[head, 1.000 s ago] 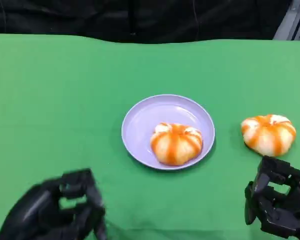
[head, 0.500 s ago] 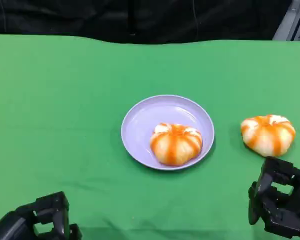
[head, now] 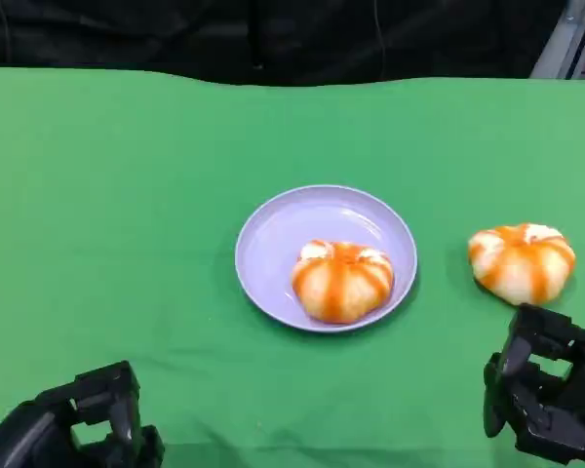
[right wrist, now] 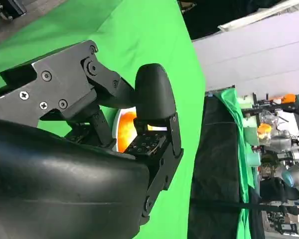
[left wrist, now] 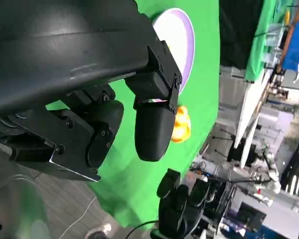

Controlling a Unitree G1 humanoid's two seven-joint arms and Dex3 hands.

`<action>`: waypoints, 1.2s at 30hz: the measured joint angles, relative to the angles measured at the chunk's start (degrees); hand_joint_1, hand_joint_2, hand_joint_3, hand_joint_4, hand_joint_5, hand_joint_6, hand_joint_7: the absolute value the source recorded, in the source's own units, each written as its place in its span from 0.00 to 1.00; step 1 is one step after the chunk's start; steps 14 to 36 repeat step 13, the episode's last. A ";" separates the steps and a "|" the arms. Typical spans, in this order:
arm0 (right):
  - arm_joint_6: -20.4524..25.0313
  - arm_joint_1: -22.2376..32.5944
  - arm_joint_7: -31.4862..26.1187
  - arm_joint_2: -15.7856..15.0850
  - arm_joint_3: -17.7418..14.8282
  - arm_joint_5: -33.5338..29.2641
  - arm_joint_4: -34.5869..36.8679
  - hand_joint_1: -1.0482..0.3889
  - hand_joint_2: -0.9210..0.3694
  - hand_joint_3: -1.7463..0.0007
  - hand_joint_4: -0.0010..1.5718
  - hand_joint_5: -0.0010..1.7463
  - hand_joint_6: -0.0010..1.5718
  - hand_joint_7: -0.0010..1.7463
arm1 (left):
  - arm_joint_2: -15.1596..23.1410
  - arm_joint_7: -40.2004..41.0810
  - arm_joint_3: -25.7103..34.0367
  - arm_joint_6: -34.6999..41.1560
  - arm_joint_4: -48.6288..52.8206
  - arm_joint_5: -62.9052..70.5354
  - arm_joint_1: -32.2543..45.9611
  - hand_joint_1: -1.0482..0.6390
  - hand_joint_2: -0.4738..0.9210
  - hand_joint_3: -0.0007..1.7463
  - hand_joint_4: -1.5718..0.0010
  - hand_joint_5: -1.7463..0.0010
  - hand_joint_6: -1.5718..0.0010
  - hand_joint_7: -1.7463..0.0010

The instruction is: Grasp the bread from the table and place it into the plate.

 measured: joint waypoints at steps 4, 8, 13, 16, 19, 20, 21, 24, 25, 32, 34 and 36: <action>0.18 0.16 -0.14 0.00 0.00 0.00 -0.25 0.63 0.23 0.44 0.57 0.99 0.53 0.86 | 0.00 0.59 0.00 0.50 -0.60 0.00 -0.17 0.72 0.84 0.79 0.37 0.00 0.50 0.00; 0.20 0.26 -0.16 -0.01 0.00 0.00 -0.97 0.64 0.23 0.44 0.57 0.99 0.52 0.86 | -0.01 0.90 0.00 0.52 -0.81 0.01 -0.20 0.72 0.84 0.79 0.37 0.00 0.50 0.00; 0.15 0.26 -0.19 -0.03 -0.01 -0.27 -0.99 0.65 0.24 0.42 0.58 0.97 0.53 0.86 | -0.05 1.09 0.69 0.62 -0.85 -0.66 -0.29 0.73 0.84 0.79 0.37 0.00 0.49 0.00; 0.15 0.26 -0.19 -0.03 -0.01 -0.27 -0.99 0.65 0.24 0.42 0.58 0.97 0.53 0.86 | -0.05 1.09 0.69 0.62 -0.85 -0.66 -0.29 0.73 0.84 0.79 0.37 0.00 0.49 0.00; 0.15 0.26 -0.19 -0.03 -0.01 -0.27 -0.99 0.65 0.24 0.42 0.58 0.97 0.53 0.86 | -0.05 1.09 0.69 0.62 -0.85 -0.66 -0.29 0.73 0.84 0.79 0.37 0.00 0.49 0.00; 0.15 0.26 -0.19 -0.03 -0.01 -0.27 -0.99 0.65 0.24 0.42 0.58 0.97 0.53 0.86 | -0.05 1.09 0.69 0.62 -0.85 -0.66 -0.29 0.73 0.84 0.79 0.37 0.00 0.49 0.00; 0.15 0.26 -0.19 -0.03 -0.01 -0.27 -0.99 0.65 0.24 0.42 0.58 0.97 0.53 0.86 | -0.05 1.09 0.69 0.62 -0.85 -0.66 -0.29 0.73 0.84 0.79 0.37 0.00 0.49 0.00; 0.15 0.26 -0.19 -0.03 -0.01 -0.27 -0.99 0.65 0.24 0.42 0.58 0.97 0.53 0.86 | -0.05 1.09 0.69 0.62 -0.85 -0.66 -0.29 0.73 0.84 0.79 0.37 0.00 0.49 0.00; 0.15 0.26 -0.19 -0.03 -0.01 -0.27 -0.99 0.65 0.24 0.42 0.58 0.97 0.53 0.86 | -0.05 1.09 0.69 0.62 -0.85 -0.66 -0.29 0.73 0.84 0.79 0.37 0.00 0.49 0.00; 0.15 0.26 -0.19 -0.03 -0.01 -0.27 -0.99 0.65 0.24 0.42 0.58 0.97 0.53 0.86 | -0.05 1.09 0.69 0.62 -0.85 -0.66 -0.29 0.73 0.84 0.79 0.37 0.00 0.49 0.00; 0.15 0.26 -0.19 -0.03 -0.01 -0.27 -0.99 0.65 0.24 0.42 0.58 0.97 0.53 0.86 | -0.05 1.09 0.69 0.62 -0.85 -0.66 -0.29 0.73 0.84 0.79 0.37 0.00 0.49 0.00; 0.15 0.26 -0.19 -0.03 -0.01 -0.27 -0.99 0.65 0.24 0.42 0.58 0.97 0.53 0.86 | -0.05 1.09 0.69 0.62 -0.85 -0.66 -0.29 0.73 0.84 0.79 0.37 0.00 0.49 0.00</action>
